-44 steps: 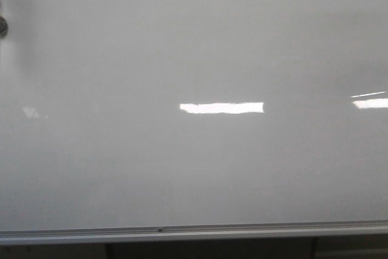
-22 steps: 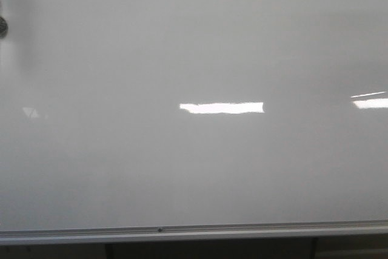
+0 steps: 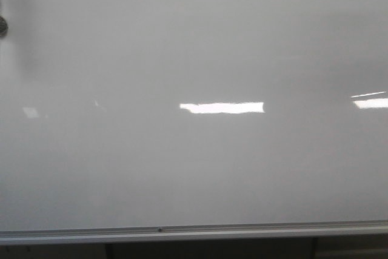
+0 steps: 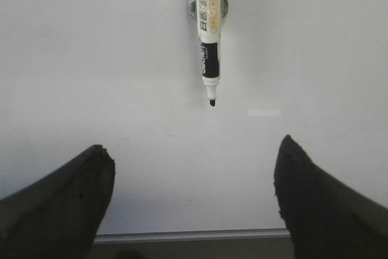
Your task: Write number 1 on whiteboard
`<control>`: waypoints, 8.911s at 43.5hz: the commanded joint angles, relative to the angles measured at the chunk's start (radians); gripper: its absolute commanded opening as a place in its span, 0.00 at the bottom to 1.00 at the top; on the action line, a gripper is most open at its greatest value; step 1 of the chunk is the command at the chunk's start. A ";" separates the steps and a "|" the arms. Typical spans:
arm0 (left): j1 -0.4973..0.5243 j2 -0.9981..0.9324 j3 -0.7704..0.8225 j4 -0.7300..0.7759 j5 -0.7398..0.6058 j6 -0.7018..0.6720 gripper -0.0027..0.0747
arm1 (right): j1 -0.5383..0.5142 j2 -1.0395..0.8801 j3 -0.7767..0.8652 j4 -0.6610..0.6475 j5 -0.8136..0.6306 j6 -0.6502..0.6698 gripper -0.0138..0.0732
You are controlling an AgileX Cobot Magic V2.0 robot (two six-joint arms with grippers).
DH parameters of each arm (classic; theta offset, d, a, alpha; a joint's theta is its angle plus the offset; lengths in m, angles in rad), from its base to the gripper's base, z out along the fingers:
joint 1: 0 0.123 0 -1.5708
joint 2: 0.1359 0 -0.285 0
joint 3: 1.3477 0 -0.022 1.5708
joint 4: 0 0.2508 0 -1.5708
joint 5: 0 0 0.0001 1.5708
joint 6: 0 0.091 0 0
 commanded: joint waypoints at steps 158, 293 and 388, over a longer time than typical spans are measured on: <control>-0.758 0.115 -0.322 -0.263 0.435 0.799 0.01 | 0.671 0.486 -0.584 0.567 0.294 -0.963 0.90; -0.216 -0.257 -0.190 -0.217 0.352 0.477 0.74 | -0.051 0.345 -0.214 0.179 -0.344 -0.163 0.14; -0.358 -0.244 -0.193 -0.288 0.360 0.634 0.74 | 0.135 0.245 -0.358 0.199 0.241 -0.467 0.14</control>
